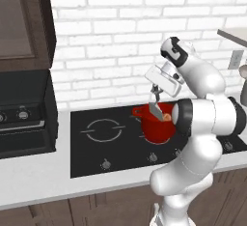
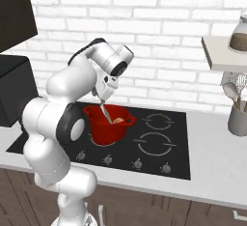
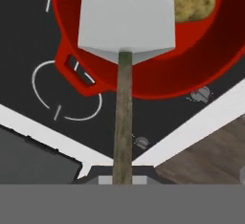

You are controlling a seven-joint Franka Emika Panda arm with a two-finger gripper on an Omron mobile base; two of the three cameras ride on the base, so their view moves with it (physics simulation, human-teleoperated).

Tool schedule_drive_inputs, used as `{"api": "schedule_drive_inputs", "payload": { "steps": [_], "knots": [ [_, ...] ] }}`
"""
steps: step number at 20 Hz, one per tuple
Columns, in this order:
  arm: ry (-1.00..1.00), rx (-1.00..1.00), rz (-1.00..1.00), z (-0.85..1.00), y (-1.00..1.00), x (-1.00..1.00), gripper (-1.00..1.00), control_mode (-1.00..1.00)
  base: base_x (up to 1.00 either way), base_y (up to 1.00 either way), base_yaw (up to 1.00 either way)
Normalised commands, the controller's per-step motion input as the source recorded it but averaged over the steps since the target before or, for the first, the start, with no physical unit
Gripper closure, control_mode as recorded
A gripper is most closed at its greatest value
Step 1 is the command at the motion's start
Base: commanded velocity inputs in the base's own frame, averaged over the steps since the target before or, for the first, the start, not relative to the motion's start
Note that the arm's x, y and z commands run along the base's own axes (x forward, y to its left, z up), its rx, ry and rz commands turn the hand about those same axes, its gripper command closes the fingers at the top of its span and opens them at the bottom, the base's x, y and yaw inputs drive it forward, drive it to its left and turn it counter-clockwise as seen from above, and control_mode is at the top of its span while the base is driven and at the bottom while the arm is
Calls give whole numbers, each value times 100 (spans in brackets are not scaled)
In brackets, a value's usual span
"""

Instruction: Put the onion and potato in the pot. Retrieve the spatula and lightly stir the vegetables in the pot.

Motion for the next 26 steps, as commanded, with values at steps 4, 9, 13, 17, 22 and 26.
{"api": "schedule_drive_inputs", "payload": {
  "steps": [4, 9, 13, 17, 22, 26],
  "knots": [
    [0, 0, 0, -16, -9, -23, 100, -100, 0, 0, 0],
    [2, 9, -3, 1, -20, -62, 100, -100, 0, 0, 0],
    [8, 7, -13, 0, 0, 2, 100, -100, 0, 0, 0],
    [0, -4, -13, -1, 0, 30, 100, -100, 0, 0, 0],
    [6, -12, -16, -14, 0, 15, 100, -100, 0, 0, 0],
    [26, -3, -3, -63, 0, 33, 100, -100, 0, 0, 0]
  ]
}}
